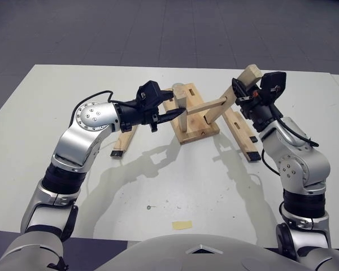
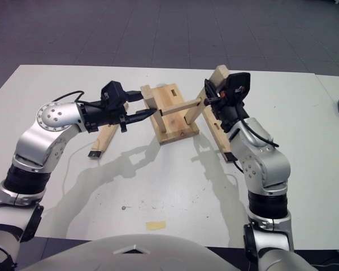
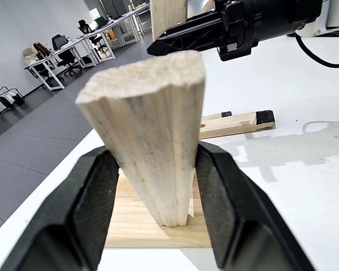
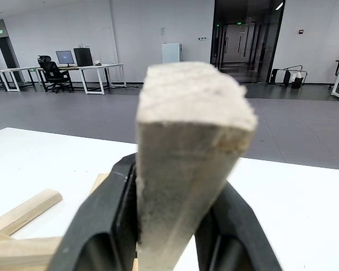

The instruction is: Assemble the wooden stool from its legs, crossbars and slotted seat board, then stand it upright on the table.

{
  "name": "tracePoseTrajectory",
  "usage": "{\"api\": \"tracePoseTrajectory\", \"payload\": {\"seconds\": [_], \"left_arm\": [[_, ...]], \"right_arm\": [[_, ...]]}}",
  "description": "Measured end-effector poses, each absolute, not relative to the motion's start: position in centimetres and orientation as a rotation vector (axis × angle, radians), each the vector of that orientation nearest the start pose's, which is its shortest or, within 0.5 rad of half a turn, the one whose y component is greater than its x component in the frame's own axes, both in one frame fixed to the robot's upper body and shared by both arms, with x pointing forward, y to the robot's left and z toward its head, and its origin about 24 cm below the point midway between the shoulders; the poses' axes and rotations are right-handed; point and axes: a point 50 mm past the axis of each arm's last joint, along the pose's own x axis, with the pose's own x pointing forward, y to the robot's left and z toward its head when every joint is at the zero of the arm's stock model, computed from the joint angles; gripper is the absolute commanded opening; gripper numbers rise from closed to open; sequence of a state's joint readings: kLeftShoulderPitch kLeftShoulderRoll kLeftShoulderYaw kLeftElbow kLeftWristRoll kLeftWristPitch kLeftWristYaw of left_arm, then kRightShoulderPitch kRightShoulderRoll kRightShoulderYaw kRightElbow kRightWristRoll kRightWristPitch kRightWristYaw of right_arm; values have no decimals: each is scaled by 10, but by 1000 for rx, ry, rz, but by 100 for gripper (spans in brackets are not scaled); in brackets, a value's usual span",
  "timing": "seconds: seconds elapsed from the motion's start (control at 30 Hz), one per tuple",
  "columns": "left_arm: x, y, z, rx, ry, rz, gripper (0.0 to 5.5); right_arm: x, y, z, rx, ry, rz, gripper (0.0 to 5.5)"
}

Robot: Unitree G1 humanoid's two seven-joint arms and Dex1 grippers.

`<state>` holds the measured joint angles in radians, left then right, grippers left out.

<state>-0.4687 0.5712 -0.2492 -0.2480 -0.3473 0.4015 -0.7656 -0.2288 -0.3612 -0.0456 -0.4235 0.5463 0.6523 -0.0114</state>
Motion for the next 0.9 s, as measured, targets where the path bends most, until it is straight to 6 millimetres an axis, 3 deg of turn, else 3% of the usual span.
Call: {"api": "tracePoseTrajectory", "payload": {"seconds": [0.4,0.43,0.63,0.73,0.8,0.9], "left_arm": [[283,121,163,378,-30,-1086,204],[283,121,163,377,-30,-1086,204],[284,120,164,378,-50,-1068,204],[285,120,167,371,-65,-1040,204],[286,121,169,365,-77,-1019,204],[286,125,169,361,-56,-990,273]], "right_arm": [[278,-163,149,92,58,244,108],[279,-163,149,96,57,243,145],[286,-167,141,104,89,195,232],[290,-171,154,169,6,185,281],[293,-177,176,219,-104,184,320],[292,-187,202,248,-227,162,368]]}}
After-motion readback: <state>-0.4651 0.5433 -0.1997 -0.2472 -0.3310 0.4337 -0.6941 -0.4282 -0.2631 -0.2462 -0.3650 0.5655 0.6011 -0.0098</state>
